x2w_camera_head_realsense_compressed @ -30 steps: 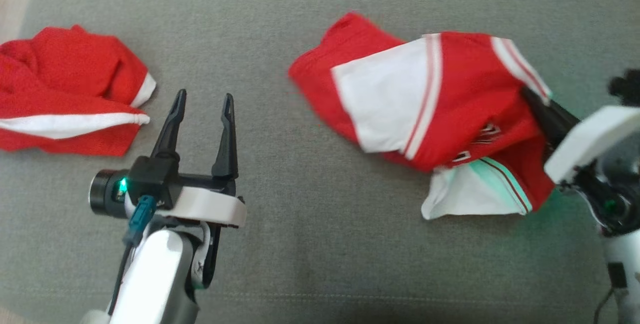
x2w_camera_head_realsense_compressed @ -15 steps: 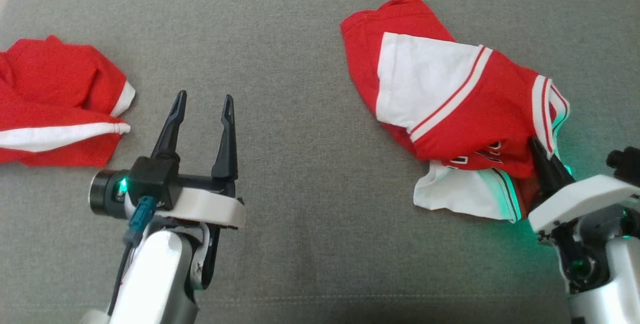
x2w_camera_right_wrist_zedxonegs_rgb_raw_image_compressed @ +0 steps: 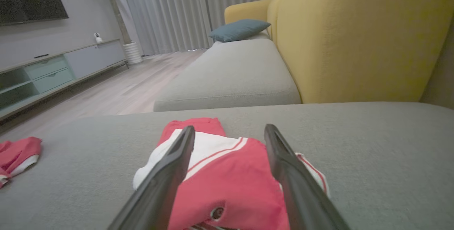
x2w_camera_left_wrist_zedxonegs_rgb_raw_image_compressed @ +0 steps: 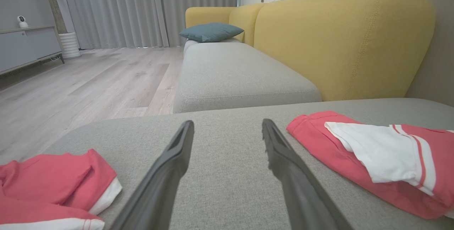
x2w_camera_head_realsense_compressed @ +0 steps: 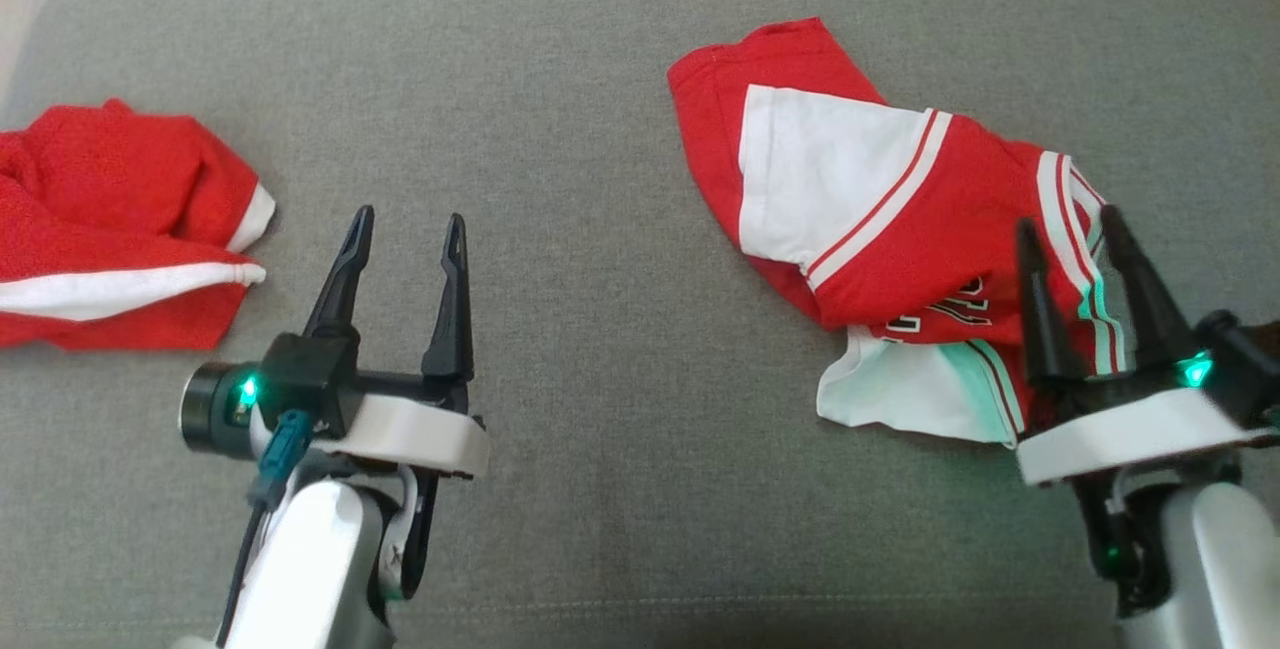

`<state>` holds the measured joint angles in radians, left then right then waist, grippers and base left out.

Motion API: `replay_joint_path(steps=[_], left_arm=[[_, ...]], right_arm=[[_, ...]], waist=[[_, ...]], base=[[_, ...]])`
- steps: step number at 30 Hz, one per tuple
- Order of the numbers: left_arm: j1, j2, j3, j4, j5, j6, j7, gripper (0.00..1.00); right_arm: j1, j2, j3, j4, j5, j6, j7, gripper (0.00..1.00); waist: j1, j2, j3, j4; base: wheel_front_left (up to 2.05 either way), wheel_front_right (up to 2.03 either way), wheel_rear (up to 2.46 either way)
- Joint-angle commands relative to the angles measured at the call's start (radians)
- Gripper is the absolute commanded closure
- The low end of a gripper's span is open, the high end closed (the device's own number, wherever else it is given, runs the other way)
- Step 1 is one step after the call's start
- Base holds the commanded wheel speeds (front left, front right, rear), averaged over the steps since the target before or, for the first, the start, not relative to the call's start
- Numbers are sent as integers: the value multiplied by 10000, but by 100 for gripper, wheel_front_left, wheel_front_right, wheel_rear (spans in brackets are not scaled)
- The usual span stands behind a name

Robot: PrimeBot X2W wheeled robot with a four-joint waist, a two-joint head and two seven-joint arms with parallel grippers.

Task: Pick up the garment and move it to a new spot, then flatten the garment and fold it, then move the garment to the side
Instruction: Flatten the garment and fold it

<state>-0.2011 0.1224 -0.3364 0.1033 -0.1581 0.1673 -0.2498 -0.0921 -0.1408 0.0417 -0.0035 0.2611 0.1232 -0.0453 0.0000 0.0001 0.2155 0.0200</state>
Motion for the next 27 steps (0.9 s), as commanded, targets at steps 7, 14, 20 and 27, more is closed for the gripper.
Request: replay_joint_path(steps=[7, 14, 20, 27], left_arm=[[101, 198, 482, -272, 105, 63, -120, 0], [203, 215, 503, -277, 72, 105, -120, 0], [165, 215, 481, -292, 73, 121, -120, 0], [110, 229, 458, -317, 92, 136, -120, 0]], right_arm=[[516, 104, 559, -1044, -296, 75, 149, 0], [674, 211, 528, -1328, -320, 75, 275, 0], [672, 272, 435, -1434, -290, 75, 335, 0], [619, 297, 416, -1419, -274, 75, 381, 0]], waist=[[0, -1, -250, -21], [0, -1, -273, -52], [0, -1, -205, -29], [0, -1, -128, -24]], base=[[0, 0, 0], [0, 0, 0], [0, 0, 0], [0, 0, 0]])
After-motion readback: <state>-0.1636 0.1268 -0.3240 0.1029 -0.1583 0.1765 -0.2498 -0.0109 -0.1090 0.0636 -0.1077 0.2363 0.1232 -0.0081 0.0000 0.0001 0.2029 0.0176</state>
